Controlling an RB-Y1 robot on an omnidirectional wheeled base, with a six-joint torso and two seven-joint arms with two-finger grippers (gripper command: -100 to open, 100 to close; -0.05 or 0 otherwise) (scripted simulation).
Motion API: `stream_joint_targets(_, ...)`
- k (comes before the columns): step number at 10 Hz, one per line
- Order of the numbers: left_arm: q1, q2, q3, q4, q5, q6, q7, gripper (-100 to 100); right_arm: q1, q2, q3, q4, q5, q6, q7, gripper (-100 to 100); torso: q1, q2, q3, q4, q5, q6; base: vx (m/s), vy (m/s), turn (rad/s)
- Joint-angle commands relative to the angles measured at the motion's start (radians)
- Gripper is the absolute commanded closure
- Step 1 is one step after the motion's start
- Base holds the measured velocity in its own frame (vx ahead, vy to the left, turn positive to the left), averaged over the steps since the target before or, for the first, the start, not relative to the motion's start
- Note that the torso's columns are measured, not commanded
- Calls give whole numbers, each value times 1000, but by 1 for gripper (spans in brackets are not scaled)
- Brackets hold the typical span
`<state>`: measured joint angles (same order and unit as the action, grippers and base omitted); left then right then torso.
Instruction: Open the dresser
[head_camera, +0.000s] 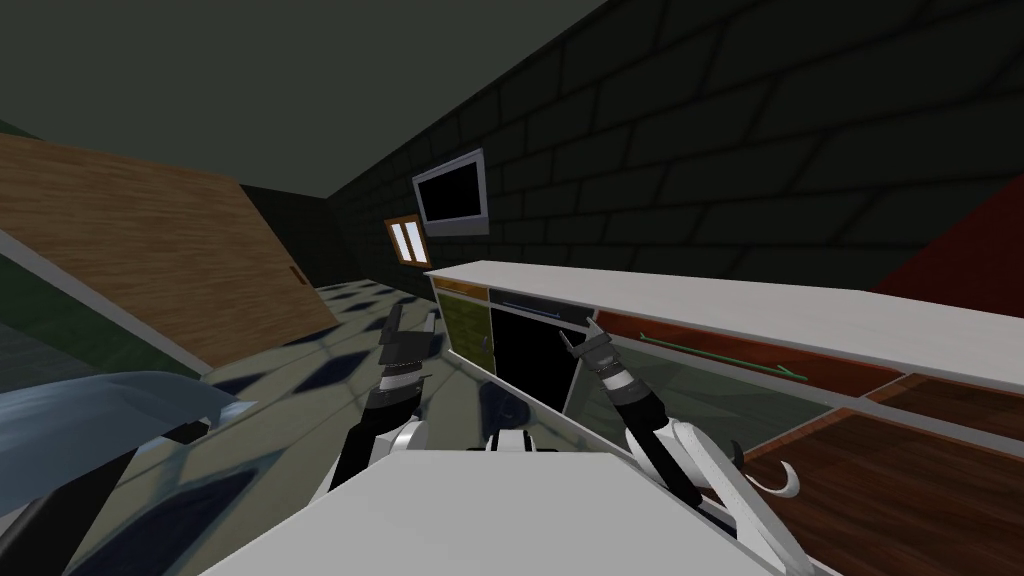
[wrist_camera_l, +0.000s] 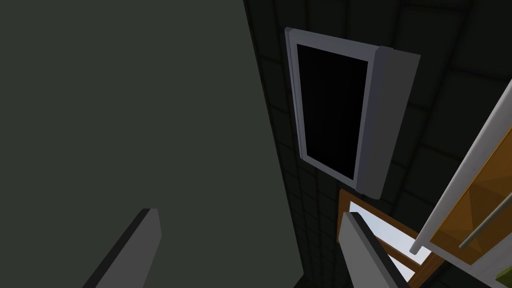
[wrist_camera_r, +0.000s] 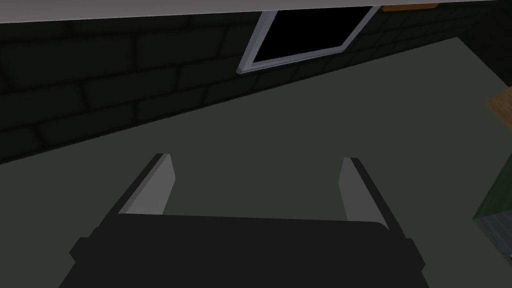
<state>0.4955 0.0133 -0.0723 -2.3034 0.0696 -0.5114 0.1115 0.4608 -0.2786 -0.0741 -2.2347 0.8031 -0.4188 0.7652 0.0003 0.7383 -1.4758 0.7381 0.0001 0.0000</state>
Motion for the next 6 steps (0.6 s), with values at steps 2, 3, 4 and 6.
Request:
stream_joint_targets(2,0,0,0,0,0,0,0,0,-11,-25,-2,17,91,9,99,-100,-1,0,0,0,0,0,44,12,-16)
stream_joint_targets(3,0,0,0,0,0,0,0,0,-15,-37,-4,25,120,13,127,-100,0,-1,0,0,0,0,64,15,-36)
stream_joint_targets(4,0,0,0,0,0,0,0,0,-15,-37,-4,25,132,13,148,-100,0,-1,-1,0,0,0,51,9,-12)
stream_joint_targets(6,0,0,0,0,0,0,0,0,-20,-49,-6,34,172,17,192,-100,0,0,0,0,0,0,39,16,-14)
